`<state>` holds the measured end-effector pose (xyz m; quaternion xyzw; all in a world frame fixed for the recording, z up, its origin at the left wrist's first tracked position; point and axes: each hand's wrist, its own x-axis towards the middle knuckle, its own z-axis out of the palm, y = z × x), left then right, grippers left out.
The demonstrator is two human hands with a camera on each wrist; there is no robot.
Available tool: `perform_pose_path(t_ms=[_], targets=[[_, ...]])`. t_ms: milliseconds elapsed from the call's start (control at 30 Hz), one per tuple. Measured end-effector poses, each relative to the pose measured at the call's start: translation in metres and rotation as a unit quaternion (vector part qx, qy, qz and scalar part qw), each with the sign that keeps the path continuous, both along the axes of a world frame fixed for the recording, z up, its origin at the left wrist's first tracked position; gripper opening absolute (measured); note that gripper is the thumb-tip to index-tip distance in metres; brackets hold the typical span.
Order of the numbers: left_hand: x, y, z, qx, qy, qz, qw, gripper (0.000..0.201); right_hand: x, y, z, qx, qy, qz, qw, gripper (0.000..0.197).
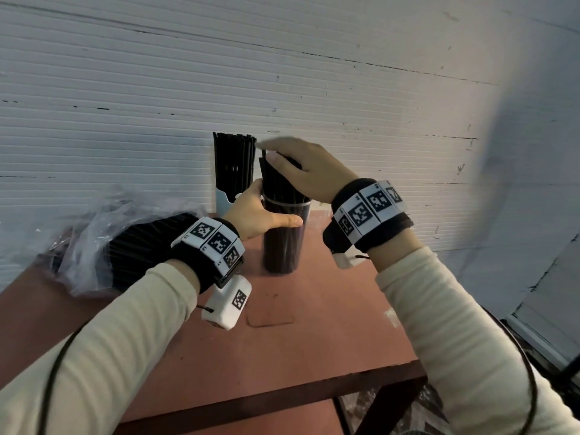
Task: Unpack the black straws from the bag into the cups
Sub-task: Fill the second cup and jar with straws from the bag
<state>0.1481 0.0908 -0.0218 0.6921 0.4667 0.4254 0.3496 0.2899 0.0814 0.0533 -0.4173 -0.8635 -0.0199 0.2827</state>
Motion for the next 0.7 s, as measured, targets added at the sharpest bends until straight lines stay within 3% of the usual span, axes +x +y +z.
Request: perform_pose_path(t_ms=[67,233,467,600,633,700], targets=[[0.001,0.001,-0.001,-0.002,-0.002,-0.001,1.0,0.079,0.002,-0.004,-0.004,-0.036,0.011,-0.022,0.999,0.045],[0.005,0.001,-0.004,-0.019,-0.023,-0.013,0.999,0.087,0.013,-0.01,-0.013,0.028,0.078,-0.017,0.996,0.041],[0.006,0.001,-0.002,-0.03,-0.039,-0.041,0.998,0.086,0.02,-0.012,-0.022,-0.007,0.03,-0.045,0.999,0.044],[-0.01,0.0,-0.001,-0.045,-0.003,-0.049,0.998,0.118,0.012,-0.019,-0.018,0.048,0.075,-0.028,0.996,0.049],[-0.015,-0.003,0.0,-0.044,0.005,-0.03,0.999,0.117,0.008,-0.022,-0.017,0.073,0.093,-0.018,0.993,0.048],[-0.029,-0.008,0.001,-0.014,0.005,0.015,1.0,0.093,-0.001,-0.029,-0.018,0.123,0.123,0.002,0.985,0.042]])
